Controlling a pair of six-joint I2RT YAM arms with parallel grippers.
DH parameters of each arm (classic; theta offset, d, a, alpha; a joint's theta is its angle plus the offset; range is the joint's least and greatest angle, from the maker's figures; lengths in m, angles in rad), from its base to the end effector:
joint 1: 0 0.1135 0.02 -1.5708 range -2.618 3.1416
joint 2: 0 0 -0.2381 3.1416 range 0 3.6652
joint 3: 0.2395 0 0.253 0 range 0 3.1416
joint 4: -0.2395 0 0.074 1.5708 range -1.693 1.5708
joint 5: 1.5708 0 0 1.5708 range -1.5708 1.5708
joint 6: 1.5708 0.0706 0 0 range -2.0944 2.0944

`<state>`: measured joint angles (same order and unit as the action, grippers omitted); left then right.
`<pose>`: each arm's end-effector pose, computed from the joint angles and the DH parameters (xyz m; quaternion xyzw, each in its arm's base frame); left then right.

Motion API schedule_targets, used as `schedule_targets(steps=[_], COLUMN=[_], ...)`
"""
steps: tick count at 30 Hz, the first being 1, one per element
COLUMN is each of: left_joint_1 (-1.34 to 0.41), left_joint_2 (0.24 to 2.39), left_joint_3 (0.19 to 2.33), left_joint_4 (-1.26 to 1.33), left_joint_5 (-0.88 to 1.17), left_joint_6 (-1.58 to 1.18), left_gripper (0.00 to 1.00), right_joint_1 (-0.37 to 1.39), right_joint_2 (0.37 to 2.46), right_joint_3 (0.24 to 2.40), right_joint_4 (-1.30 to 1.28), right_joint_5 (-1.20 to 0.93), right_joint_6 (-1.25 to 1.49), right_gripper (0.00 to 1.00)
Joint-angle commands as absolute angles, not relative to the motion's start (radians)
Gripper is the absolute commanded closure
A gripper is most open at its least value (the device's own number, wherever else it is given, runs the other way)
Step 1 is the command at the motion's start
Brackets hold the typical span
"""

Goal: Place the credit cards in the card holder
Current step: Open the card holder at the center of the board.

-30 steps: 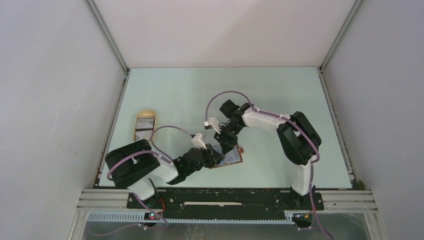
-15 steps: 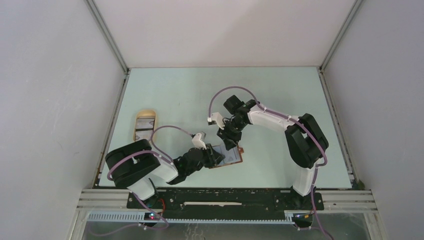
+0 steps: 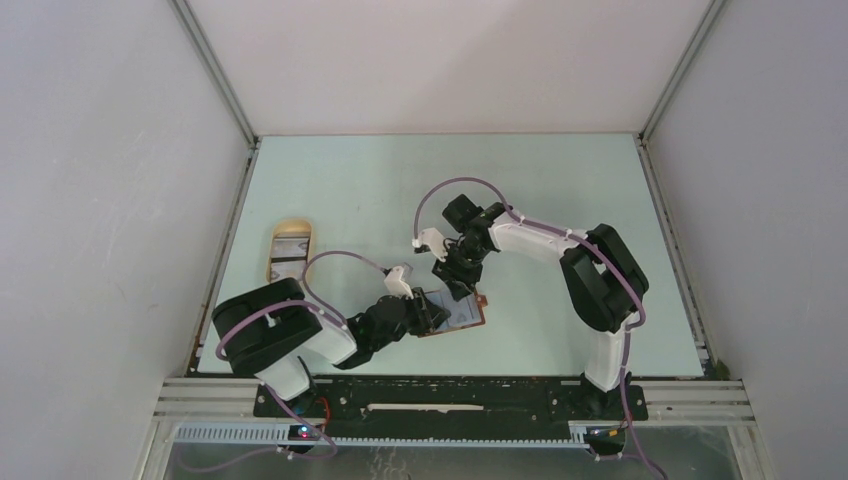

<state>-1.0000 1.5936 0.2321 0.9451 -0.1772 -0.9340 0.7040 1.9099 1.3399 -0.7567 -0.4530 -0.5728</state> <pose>0.1544 -0.2175 0.0656 -0.0207 0.8358 -0.4053 0.3696 0.2634 0.2642 0.1225 -0.5983 0.7604 0.2302 0.1038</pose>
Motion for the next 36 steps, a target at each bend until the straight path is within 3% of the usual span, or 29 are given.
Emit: schedule_targets(steps=[1,9,16,22,28,36], left_joint_1=[-1.0,-0.995,-0.992,-0.991,-0.991,-0.99], left_joint_2=[1.617,1.624,1.632,1.645,1.661,1.677], left_joint_3=[0.236,0.223,0.219,0.229,0.252,0.253], left_joint_4=[0.906,0.943,0.962,0.961,0.91,0.884], left_joint_5=[-0.158,-0.148,-0.136,-0.136,-0.151,-0.168], left_joint_6=[-0.9,-0.905,-0.908,-0.912,-0.916,-0.928], left_gripper=[0.63,0.61,0.55,0.52,0.58,0.72], right_joint_1=[0.72,0.732,0.731,0.728,0.712,0.696], right_joint_2=[1.94,1.97,2.005,2.027,2.022,1.971], right_joint_3=[1.35,1.355,1.381,1.403,1.408,1.41], right_joint_4=[-0.745,-0.752,-0.781,-0.804,-0.807,-0.821], right_joint_5=[-0.439,-0.456,-0.502,-0.545,-0.573,-0.625], right_joint_6=[-0.558,-0.546,-0.531,-0.515,-0.504,-0.525], right_gripper=[0.53,0.63,0.74,0.76,0.77,0.74])
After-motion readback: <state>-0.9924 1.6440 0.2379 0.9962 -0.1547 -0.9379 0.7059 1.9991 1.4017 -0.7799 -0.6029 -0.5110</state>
